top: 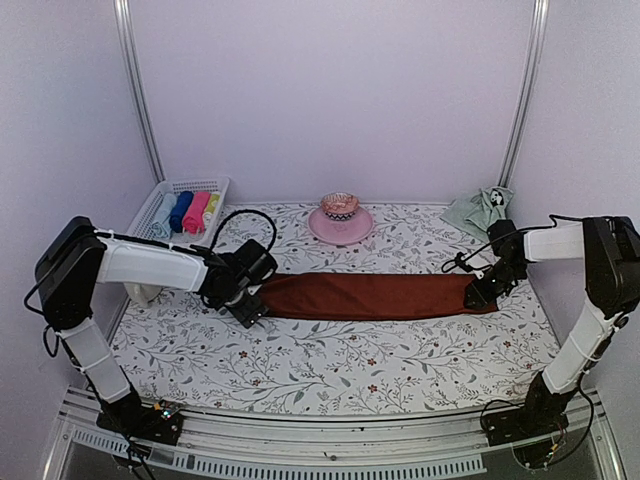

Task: Roll the towels
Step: Smooth out the towel at the center of the board, then pick up the towel from the center of the board, then fold the towel at the center of the board, then smooth out the towel at the center of the board.

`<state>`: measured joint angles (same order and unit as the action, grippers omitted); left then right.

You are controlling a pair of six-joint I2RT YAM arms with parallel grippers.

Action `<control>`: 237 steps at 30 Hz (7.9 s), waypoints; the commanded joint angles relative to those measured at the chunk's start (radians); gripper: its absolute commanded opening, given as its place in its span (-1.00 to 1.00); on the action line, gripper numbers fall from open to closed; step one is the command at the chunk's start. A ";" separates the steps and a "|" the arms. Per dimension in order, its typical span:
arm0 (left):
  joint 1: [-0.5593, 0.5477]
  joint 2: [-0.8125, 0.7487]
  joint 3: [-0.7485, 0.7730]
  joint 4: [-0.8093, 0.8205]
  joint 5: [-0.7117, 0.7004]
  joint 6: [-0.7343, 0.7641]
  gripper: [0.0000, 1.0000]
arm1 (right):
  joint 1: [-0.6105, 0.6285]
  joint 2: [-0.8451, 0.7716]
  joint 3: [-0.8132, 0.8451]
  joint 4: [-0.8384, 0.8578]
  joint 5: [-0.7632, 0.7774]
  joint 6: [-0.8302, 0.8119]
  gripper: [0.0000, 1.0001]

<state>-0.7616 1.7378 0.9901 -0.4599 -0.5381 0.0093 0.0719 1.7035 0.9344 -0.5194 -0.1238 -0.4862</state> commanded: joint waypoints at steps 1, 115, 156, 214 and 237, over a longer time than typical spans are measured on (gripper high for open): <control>0.006 -0.052 -0.016 0.014 -0.038 -0.018 0.95 | 0.005 0.027 -0.025 0.027 0.023 0.009 0.06; -0.206 -0.213 -0.281 0.520 -0.117 -0.015 0.95 | -0.415 -0.034 0.098 -0.027 -0.144 0.135 -0.96; -0.173 -0.252 -0.306 0.512 -0.085 -0.022 0.95 | 0.487 0.483 1.032 -0.374 -0.596 0.214 -0.96; -0.166 -0.211 -0.296 0.516 -0.059 -0.037 0.95 | 0.612 0.613 1.111 -0.298 -0.542 0.136 0.10; -0.167 -0.225 -0.298 0.514 -0.060 -0.034 0.94 | 0.620 0.711 1.013 -0.346 -0.681 0.137 0.24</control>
<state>-0.9401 1.5311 0.6853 0.0463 -0.6018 -0.0166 0.6861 2.4100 1.9427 -0.8463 -0.7280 -0.3313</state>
